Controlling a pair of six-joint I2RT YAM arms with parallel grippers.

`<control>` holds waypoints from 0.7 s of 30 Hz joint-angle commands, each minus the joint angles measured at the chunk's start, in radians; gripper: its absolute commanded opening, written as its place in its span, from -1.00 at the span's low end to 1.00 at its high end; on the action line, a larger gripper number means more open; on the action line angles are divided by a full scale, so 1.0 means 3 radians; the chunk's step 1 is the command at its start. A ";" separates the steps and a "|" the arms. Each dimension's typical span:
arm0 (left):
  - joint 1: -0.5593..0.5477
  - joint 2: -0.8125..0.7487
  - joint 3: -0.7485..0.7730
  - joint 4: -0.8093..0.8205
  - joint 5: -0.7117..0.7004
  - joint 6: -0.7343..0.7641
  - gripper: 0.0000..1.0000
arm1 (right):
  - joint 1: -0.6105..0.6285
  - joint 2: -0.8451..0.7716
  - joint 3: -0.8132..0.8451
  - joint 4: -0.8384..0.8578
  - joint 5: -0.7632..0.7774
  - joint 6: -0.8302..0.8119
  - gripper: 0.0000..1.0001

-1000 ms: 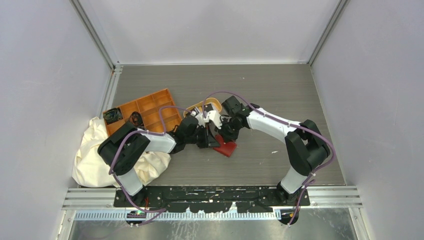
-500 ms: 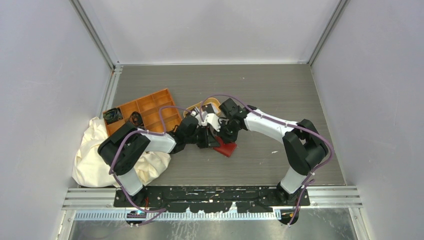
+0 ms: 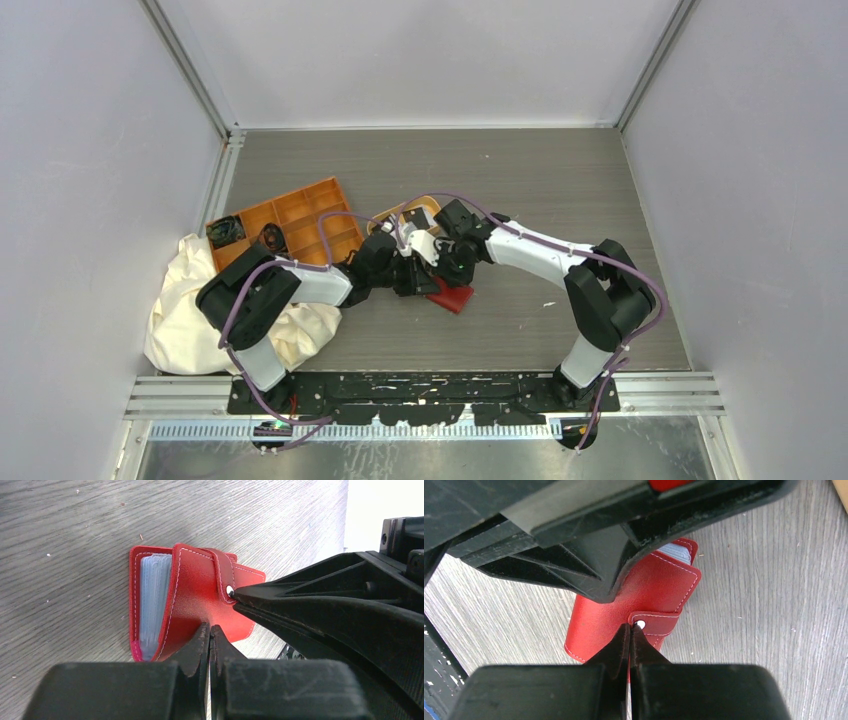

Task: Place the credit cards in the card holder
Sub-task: Close the card holder at the center of the board.

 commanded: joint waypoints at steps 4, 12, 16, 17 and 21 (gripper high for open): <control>0.0002 0.0102 -0.0014 -0.0096 -0.0148 0.0069 -1.00 | 0.0143 0.0125 -0.0050 -0.0099 -0.0096 0.0037 -0.98; 0.0003 0.0108 -0.0028 -0.0051 -0.0125 0.0069 -1.00 | 0.0203 0.0210 -0.0041 -0.0085 -0.0022 0.0082 -0.98; -0.0001 0.0111 -0.0047 -0.0012 -0.0107 0.0059 -1.00 | 0.0232 0.0252 -0.0044 -0.0061 -0.0019 0.0124 -0.98; 0.0002 0.0108 -0.0054 -0.0006 -0.0107 0.0059 -1.00 | 0.0236 0.0258 -0.0045 -0.0057 -0.0014 0.0135 -0.98; 0.0003 0.0104 -0.0090 0.0052 -0.0102 0.0039 -1.00 | 0.0264 0.0324 -0.0032 -0.0046 -0.0003 0.0183 -0.98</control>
